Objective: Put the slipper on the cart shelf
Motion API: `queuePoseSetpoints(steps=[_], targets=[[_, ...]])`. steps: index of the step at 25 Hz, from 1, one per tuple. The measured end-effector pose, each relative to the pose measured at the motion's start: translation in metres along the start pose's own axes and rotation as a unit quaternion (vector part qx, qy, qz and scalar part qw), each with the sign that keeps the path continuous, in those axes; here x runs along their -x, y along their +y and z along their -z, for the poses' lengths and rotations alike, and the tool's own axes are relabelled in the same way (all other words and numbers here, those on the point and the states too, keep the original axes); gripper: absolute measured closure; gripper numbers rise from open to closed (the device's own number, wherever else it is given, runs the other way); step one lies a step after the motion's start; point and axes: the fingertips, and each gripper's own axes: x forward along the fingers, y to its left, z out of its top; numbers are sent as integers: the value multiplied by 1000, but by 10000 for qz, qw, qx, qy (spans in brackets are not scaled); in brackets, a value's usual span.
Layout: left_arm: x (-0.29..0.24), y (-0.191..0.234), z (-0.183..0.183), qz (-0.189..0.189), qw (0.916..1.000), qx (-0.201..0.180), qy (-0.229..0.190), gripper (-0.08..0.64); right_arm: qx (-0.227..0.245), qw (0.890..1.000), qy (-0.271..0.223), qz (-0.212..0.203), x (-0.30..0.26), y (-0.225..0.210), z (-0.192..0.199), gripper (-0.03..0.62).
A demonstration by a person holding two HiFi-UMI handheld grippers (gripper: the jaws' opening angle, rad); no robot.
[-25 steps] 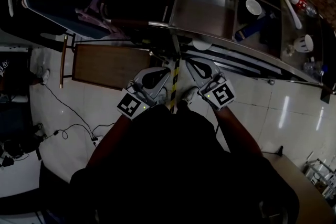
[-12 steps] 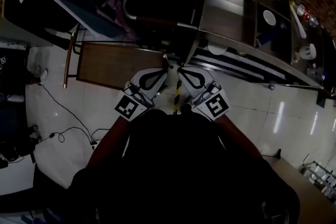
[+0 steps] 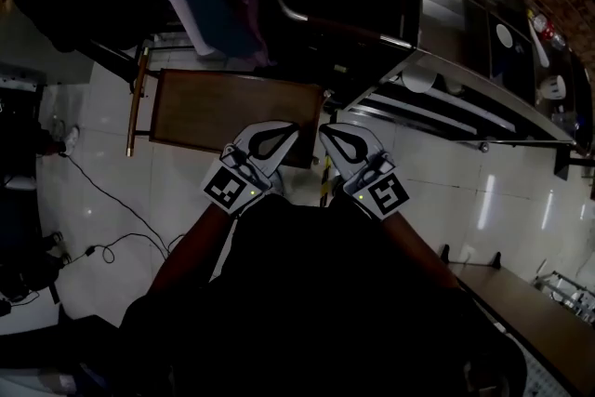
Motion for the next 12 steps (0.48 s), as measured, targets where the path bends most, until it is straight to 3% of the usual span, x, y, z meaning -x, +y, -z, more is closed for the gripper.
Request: queuePoseSetpoints(steps=[12], targets=[[97, 20, -5, 346, 9992, -60, -213, 559, -5, 9987, 6, 517, -52, 80, -14, 591]])
